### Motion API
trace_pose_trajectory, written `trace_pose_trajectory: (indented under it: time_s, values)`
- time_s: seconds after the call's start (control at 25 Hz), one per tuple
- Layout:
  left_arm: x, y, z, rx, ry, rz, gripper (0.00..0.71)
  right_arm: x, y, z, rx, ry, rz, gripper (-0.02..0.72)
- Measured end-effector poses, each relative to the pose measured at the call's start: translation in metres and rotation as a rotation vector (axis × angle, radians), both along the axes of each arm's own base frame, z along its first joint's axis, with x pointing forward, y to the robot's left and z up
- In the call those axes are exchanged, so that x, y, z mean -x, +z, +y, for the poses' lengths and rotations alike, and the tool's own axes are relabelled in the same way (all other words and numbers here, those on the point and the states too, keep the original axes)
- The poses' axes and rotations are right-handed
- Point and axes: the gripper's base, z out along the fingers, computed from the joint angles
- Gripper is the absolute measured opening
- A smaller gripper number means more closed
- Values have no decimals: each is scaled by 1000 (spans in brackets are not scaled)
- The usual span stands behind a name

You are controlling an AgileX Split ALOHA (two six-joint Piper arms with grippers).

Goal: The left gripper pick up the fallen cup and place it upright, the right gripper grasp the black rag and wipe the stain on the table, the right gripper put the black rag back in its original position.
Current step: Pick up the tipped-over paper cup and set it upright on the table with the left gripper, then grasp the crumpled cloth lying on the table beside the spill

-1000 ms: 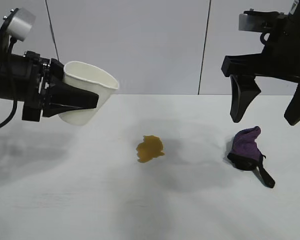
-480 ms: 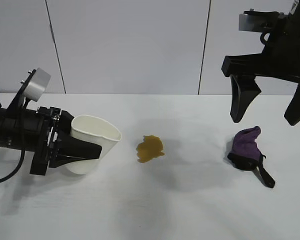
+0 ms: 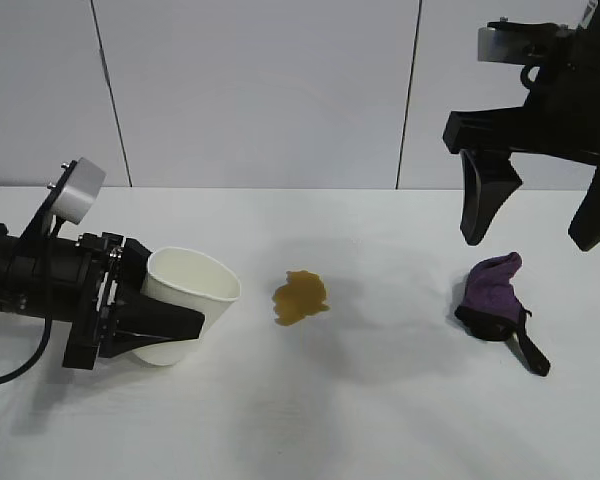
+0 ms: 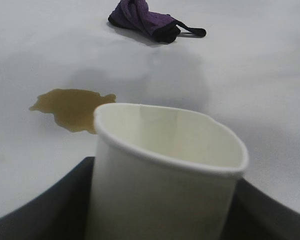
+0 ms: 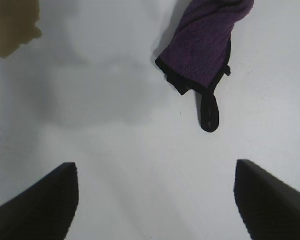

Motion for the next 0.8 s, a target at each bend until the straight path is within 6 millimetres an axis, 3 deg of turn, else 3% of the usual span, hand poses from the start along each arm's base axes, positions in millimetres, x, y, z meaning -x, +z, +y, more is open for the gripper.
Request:
trace_pose_trajectory:
  time_s: [0.12, 0.32, 0.52, 0.72, 0.8]
  values:
    - [0, 0, 0, 0, 0, 1, 659, 0, 0, 0, 0, 0, 0, 589]
    - [-2, 13, 0, 19, 34, 47, 689, 0, 0, 0, 0, 0, 0, 589]
    - [-7, 63, 1, 48, 131, 115, 693, 0, 0, 0, 0, 0, 0, 589]
    - [-17, 112, 19, -18, 595, 432, 693, 0, 0, 0, 0, 0, 1, 589]
    - [-16, 133, 20, -30, 689, 528, 693, 0, 0, 0, -3, -1, 1, 589]
